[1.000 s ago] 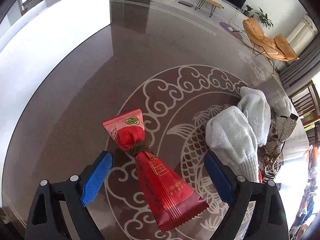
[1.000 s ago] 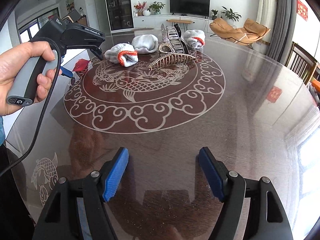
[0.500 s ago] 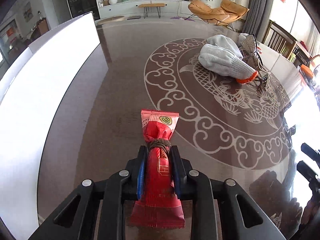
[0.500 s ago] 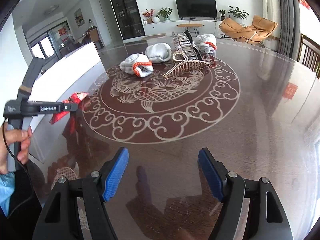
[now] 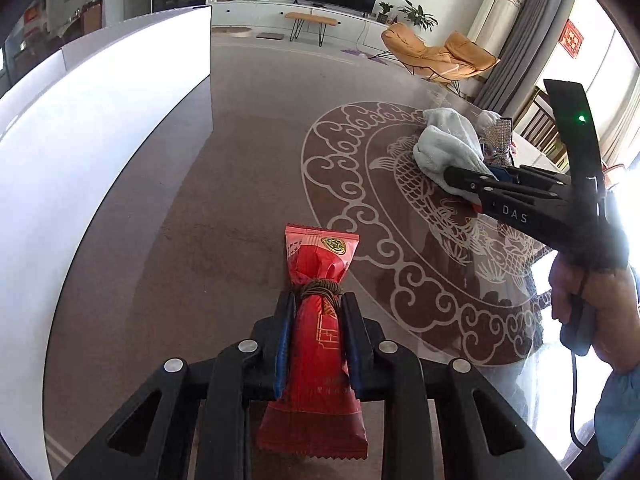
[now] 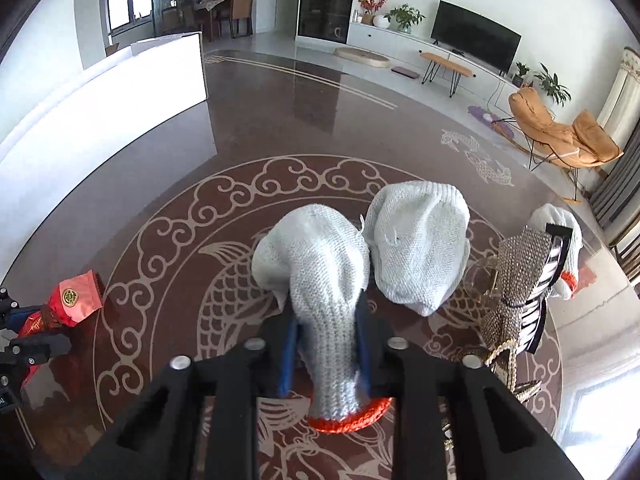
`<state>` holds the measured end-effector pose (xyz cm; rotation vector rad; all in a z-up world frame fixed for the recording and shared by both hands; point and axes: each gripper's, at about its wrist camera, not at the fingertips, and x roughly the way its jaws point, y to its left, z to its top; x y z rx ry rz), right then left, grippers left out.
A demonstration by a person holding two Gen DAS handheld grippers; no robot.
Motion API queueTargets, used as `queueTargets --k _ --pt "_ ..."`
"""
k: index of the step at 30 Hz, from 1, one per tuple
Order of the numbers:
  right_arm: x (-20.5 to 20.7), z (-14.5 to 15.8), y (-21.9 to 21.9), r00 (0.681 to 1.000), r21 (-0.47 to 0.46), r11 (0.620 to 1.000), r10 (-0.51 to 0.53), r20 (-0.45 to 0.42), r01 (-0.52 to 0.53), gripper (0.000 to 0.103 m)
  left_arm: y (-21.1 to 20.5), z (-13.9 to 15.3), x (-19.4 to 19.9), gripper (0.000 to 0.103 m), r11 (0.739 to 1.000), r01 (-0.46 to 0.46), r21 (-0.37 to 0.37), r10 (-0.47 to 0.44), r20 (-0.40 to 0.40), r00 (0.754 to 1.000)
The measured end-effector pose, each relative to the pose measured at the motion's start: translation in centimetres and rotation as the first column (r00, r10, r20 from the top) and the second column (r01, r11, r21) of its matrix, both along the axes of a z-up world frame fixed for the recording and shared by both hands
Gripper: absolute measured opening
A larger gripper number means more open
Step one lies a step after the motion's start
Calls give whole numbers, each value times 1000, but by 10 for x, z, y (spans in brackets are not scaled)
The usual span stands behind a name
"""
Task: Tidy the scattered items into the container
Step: 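Grasp the red snack bag with the left tool while the right tool grasps a white glove, then lift the snack bag and glove off the table with both tools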
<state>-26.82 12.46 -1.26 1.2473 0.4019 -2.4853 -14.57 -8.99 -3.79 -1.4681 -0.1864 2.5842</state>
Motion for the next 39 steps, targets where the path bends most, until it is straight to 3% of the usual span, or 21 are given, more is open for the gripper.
queueTargets --k 3,7,11,13,14,16,17,18,20,24,28,31,34,39 --pt "35 0 13 1000 -25 1000 -4 6 4 25 7 1 1 23 999 11 -32 -11 -8 1000" --pt "129 0 60 1000 -33 999 -17 0 17 25 22 2 16 23 996 63 -60 -63 0 998" --pt "222 0 129 991 -42 990 -132 -13 131 25 56 2 34 24 984 173 -44 -172 21 985" --pt "243 3 160 981 -114 975 -193 -3 192 30 74 2 43 24 975 219 -20 -219 22 975" --pt "248 4 174 975 -156 963 -221 3 219 31 82 3 47 27 974 226 -20 -226 19 974" --pt "251 6 195 965 -210 943 -261 23 260 50 91 4 52 31 976 217 -27 -217 12 976" --pt "253 8 202 962 -234 934 -274 20 271 64 92 4 54 39 977 214 -25 -214 10 977" --pt "253 12 208 963 -261 929 -269 14 263 67 92 5 57 46 976 216 -19 -216 6 976" --pt "251 16 210 970 -277 932 -242 9 235 67 90 5 64 74 976 213 -36 -213 6 977" --pt "243 14 190 986 -181 970 -164 -8 160 68 83 3 67 76 973 214 -87 -214 4 977" --pt "233 -7 176 987 -72 984 -162 10 162 68 91 0 61 79 965 222 -140 -225 -7 974" --pt "231 -10 182 980 -98 975 -199 9 198 70 102 -4 59 91 949 241 -205 -249 -13 968" --pt "230 -10 185 976 -103 971 -216 6 215 71 104 -8 57 103 952 235 -195 -239 4 971" --pt "228 -10 185 975 -99 970 -222 7 222 73 102 -9 62 103 960 204 -190 -211 -21 977"
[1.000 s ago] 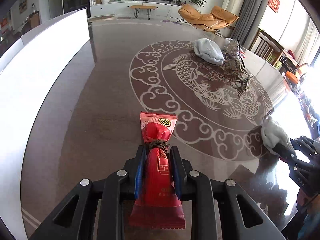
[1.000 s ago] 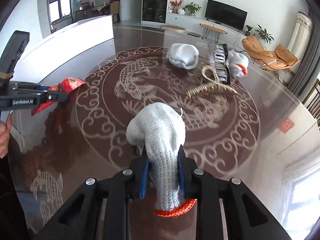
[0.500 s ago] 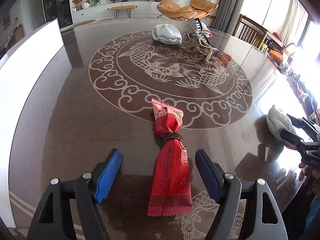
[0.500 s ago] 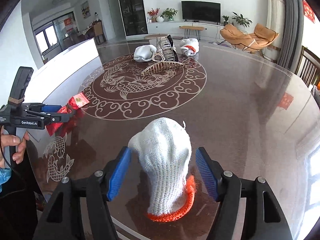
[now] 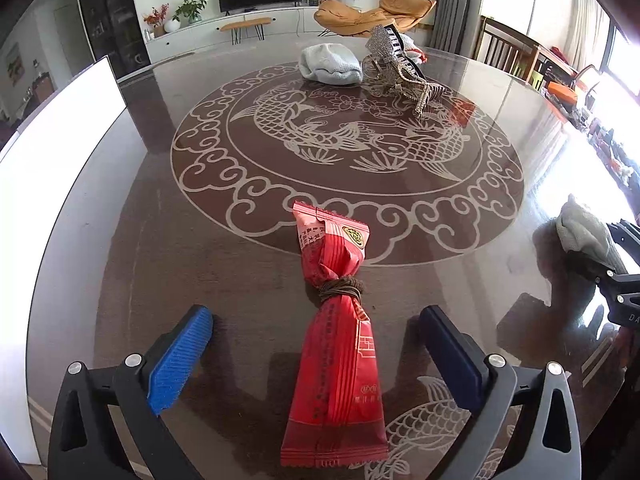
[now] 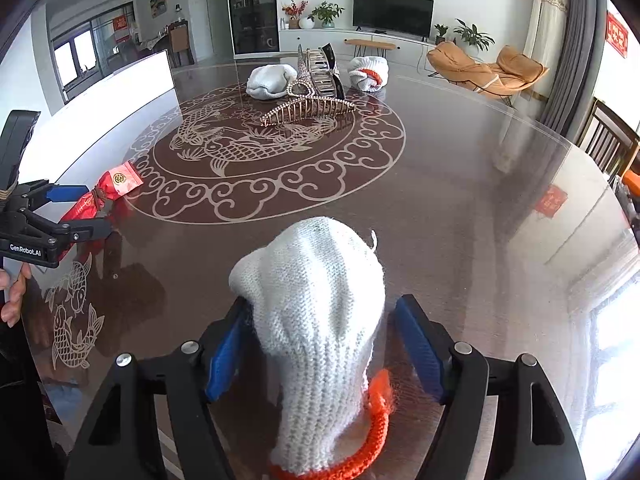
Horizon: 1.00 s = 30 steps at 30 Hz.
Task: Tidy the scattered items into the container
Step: 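Lift the snack bag and glove off the table with both tools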
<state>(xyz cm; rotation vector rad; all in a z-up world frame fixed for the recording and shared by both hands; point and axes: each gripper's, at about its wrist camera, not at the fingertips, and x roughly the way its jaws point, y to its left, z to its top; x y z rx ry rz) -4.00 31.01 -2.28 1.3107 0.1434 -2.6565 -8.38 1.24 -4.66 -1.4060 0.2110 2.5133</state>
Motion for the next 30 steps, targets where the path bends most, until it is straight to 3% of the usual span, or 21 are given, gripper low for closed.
queueTargets --k 3,6,7,8,9,10,12,17,19,22,26,30 --pt "0 -1 0 1000 3 1000 -2 0 2 74 -1 0 5 103 1000 -16 5 16 -28 999" --pt "0 -1 1 1000 -6 1000 -1 2 1 74 2 1 5 103 1000 9 -6 -9 17 1000" --pt "0 -1 2 1000 -6 1000 -4 1 4 75 3 3 8 98 1000 22 -8 -22 20 1000" --pt "2 -1 1 1000 3 1000 -18 -2 18 70 5 6 12 73 999 41 -1 -41 9 999" --pt "6 1 2 999 -4 999 -33 -14 33 43 8 11 16 55 998 67 3 -67 -2 998" --pt "10 3 4 998 -18 998 -52 -22 52 28 11 14 20 21 996 91 10 -91 -4 996" --pt "20 4 6 997 -52 995 -83 -10 82 28 14 14 25 21 987 131 97 -134 30 990" --pt "49 13 4 991 -234 963 -127 28 130 28 25 21 52 21 963 176 206 -191 56 980" --pt "58 13 -9 993 -250 961 -115 40 122 28 23 21 64 21 951 163 261 -188 71 980" --pt "61 12 -34 996 -235 968 -73 57 85 28 4 21 70 21 934 96 344 -137 96 986" --pt "48 23 -63 998 -224 974 -30 46 40 28 -41 43 69 21 904 -1 428 -19 43 999" --pt "35 40 -89 1000 -219 976 7 14 -3 28 -90 60 70 21 876 -89 475 91 18 996"
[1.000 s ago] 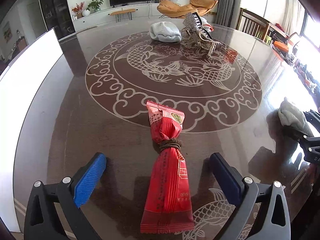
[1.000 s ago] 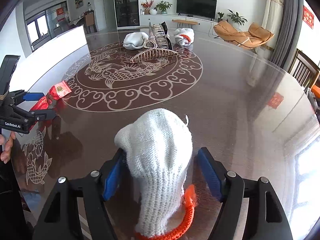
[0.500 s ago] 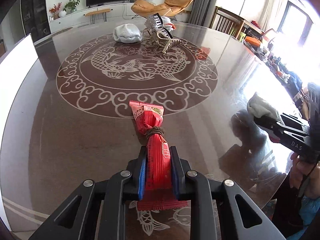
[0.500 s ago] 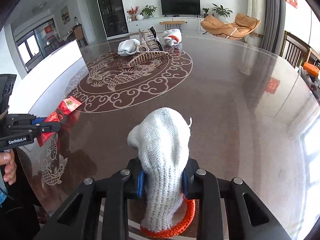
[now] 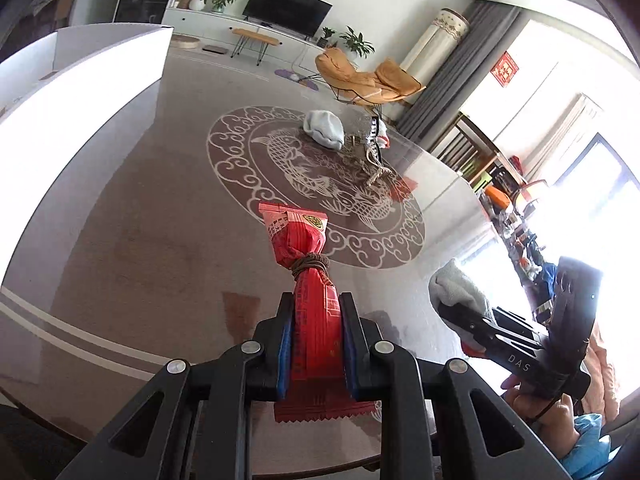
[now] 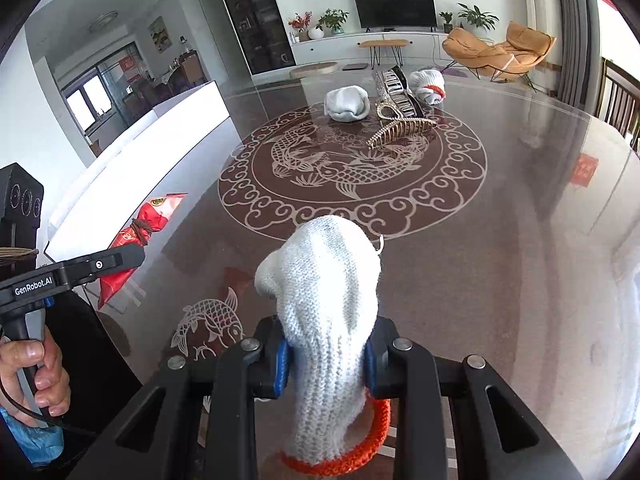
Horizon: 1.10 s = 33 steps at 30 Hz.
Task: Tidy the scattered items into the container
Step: 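Carry the snack bag and glove into the cardboard box and open both tools, then move both open tools back over the remaining table items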
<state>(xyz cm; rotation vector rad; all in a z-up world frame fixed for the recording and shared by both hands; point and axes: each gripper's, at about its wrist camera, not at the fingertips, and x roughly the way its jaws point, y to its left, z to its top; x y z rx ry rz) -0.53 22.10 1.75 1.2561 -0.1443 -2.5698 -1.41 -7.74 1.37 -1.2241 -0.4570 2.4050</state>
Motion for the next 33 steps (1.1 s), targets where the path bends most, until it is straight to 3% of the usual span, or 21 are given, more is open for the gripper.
queueTargets --k 6,9,12,17,21,22,24,25,26,30,33 --pt "-30 2 -62 989 21 991 133 59 -135 28 -72 46 1 21 997 -77 -5 77 -61 995" --pt "-56 30 -117 971 -2 971 239 24 -239 28 -135 82 -8 21 982 -173 -82 161 -129 978" --pt "-86 75 -194 928 -36 929 367 -61 -369 29 -206 102 -26 21 939 -297 -173 272 -157 949" --pt "-140 120 -331 851 -95 848 510 -123 -522 29 -305 93 -78 21 871 -411 -269 400 -99 911" --pt "-187 103 -422 828 -76 824 559 -47 -561 33 -342 66 -115 22 848 -419 -326 441 -5 897" --pt "-199 91 -441 827 -66 826 562 4 -560 34 -347 57 -123 25 844 -424 -329 455 20 890" --pt "-218 65 -465 830 -53 836 548 104 -546 46 -357 36 -136 56 838 -415 -354 472 90 877" --pt "-225 53 -471 825 -53 839 543 153 -542 51 -360 26 -140 89 840 -406 -359 475 127 870" --pt "-230 45 -474 825 -60 843 536 180 -535 58 -361 19 -142 98 844 -406 -350 476 143 868" --pt "-234 46 -453 854 -141 864 501 143 -483 61 -361 13 -131 98 829 -439 -347 504 123 855" --pt "-224 58 -423 881 -206 870 469 65 -448 61 -350 28 -112 98 833 -465 -302 506 73 859"
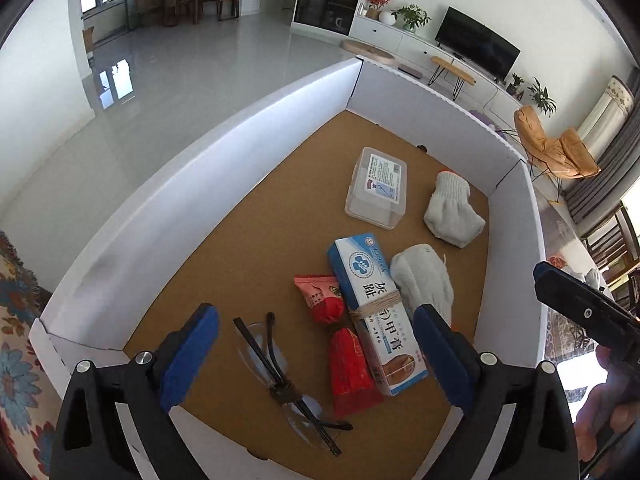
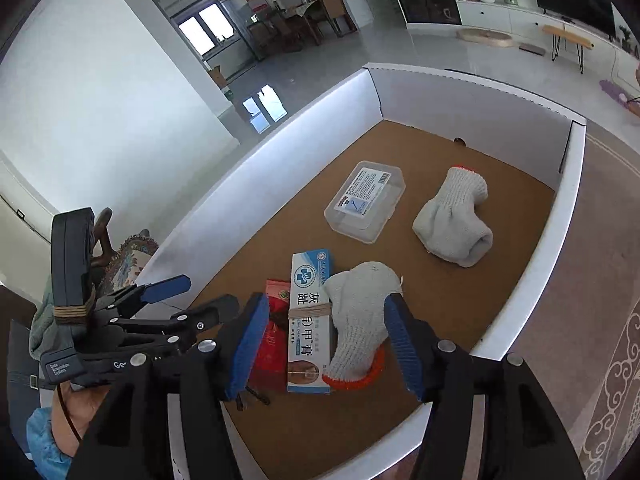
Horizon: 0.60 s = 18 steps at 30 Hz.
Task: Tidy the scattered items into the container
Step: 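Move both open tools back over the remaining table items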
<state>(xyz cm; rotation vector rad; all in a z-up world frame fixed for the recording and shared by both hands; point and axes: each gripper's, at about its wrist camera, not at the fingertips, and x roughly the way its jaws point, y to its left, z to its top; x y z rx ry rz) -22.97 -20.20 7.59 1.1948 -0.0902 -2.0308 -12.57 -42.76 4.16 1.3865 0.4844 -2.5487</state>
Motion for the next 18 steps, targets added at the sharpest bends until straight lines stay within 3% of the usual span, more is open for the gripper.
queueTargets --k 4,8,11,14,18 --pt "40 5 71 988 -23 997 -75 -134 73 61 51 36 31 99 994 91 -59 -96 -88 992" --pt "94 -23 179 964 97 979 -156 -215 180 61 135 52 56 100 963 260 -70 -267 -130 955" --pt "132 -51 270 940 222 929 -243 -239 296 61 209 38 57 101 918 396 -28 -397 -94 913" --pt "160 -70 349 910 360 844 -314 -270 398 61 286 8 47 101 863 505 16 -504 -30 863" --pt "175 -81 428 889 413 789 -381 -252 455 61 378 -32 31 101 801 595 60 -598 46 800"
